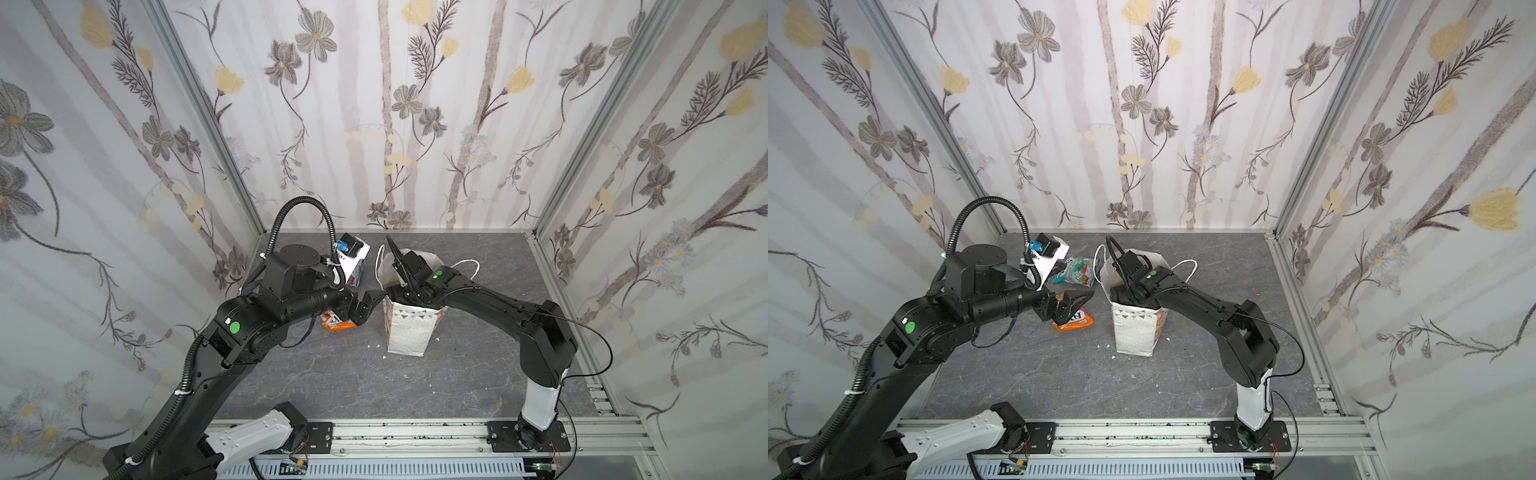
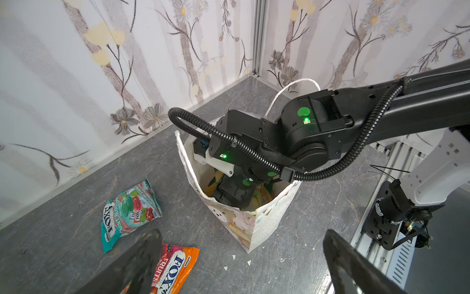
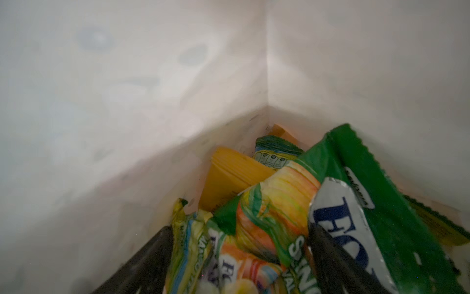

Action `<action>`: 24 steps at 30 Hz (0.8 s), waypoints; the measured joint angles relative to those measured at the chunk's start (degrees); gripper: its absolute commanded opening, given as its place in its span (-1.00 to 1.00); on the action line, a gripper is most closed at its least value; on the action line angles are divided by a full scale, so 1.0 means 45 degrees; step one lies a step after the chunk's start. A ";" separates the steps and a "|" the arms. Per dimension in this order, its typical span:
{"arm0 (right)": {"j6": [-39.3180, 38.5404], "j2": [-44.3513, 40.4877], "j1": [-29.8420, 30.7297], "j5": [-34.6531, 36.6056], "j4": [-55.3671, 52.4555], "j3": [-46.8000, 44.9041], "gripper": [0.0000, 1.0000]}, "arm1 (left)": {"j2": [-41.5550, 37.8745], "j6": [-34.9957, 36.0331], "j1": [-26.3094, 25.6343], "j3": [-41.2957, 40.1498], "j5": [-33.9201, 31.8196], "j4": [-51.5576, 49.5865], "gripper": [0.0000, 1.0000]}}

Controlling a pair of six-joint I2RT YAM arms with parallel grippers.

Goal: Take the snacks out of the paper bag
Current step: Pick up the snack from the paper bag.

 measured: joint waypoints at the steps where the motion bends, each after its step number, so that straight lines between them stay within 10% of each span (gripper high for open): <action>1: -0.0005 0.0053 0.0000 0.0029 0.0170 -0.0097 0.67 | -0.0010 0.0000 0.0000 0.0000 0.0000 0.0000 1.00; 24: 0.0058 -0.0719 -0.0010 -0.0087 0.0602 -0.0816 -1.00 | -0.0049 -0.0039 -0.0005 -0.0053 0.0000 0.0005 1.00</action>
